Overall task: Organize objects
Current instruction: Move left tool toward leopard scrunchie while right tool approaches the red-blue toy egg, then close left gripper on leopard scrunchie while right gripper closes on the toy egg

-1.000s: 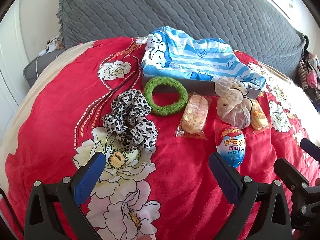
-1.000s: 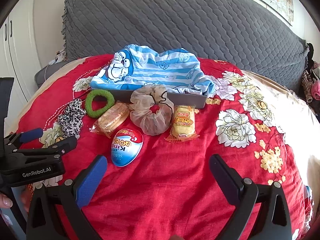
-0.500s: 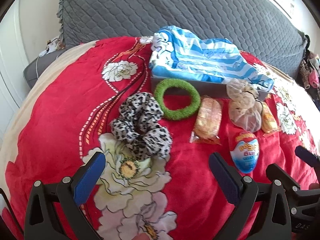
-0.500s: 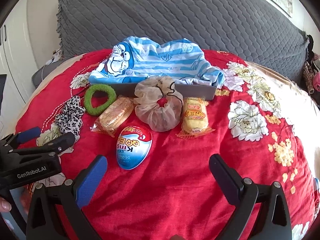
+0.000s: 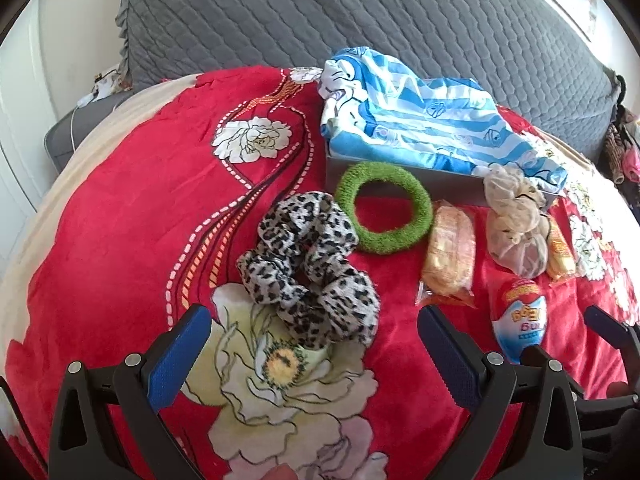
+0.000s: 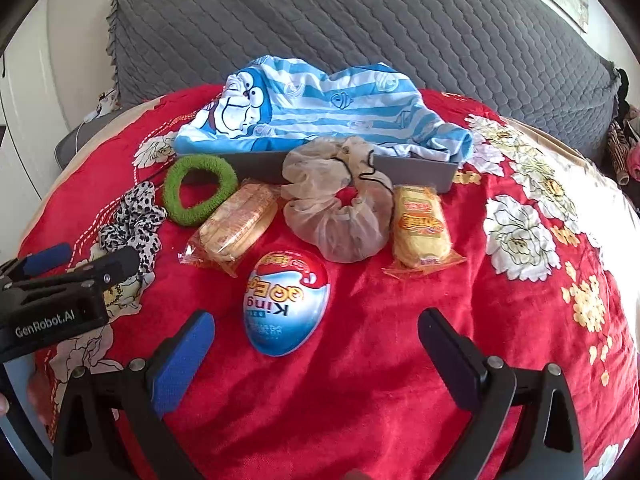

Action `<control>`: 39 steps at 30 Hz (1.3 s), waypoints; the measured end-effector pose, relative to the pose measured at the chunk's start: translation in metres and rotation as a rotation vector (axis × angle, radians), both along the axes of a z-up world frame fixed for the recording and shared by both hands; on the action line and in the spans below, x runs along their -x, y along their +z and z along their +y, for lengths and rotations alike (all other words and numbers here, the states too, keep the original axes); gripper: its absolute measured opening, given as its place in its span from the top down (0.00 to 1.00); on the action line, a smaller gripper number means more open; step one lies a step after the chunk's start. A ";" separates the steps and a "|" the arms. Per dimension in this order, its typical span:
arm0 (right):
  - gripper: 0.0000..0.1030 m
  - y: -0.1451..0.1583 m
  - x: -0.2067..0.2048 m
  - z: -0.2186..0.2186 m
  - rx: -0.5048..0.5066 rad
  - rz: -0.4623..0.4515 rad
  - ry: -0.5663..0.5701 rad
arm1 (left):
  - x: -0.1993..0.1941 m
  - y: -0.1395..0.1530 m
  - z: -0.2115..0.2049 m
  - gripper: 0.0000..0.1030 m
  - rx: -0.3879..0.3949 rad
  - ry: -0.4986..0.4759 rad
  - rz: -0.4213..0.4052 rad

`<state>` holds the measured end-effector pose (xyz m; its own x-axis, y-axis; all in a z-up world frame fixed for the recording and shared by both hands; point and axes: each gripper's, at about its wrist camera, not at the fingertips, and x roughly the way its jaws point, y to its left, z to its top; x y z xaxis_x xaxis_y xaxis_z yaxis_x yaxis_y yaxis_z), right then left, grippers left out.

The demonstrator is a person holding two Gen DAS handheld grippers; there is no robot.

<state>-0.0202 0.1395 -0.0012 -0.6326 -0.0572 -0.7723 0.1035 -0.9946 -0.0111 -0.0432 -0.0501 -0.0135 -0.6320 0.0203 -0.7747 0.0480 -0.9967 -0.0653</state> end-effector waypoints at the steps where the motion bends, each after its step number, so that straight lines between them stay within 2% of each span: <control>1: 0.00 -0.001 0.002 -0.001 0.002 -0.003 -0.001 | 0.002 -0.002 -0.001 0.00 0.003 0.000 -0.004; 14: 0.01 -0.015 0.019 -0.009 0.018 -0.020 -0.044 | 0.019 -0.016 -0.009 0.00 0.018 -0.005 -0.018; 33: 0.01 -0.020 0.031 -0.009 0.020 -0.019 -0.057 | 0.026 -0.026 -0.013 0.00 -0.001 -0.013 -0.028; 39: 0.01 -0.022 0.033 -0.009 0.020 -0.026 -0.058 | 0.027 -0.028 -0.011 0.00 0.017 -0.032 -0.033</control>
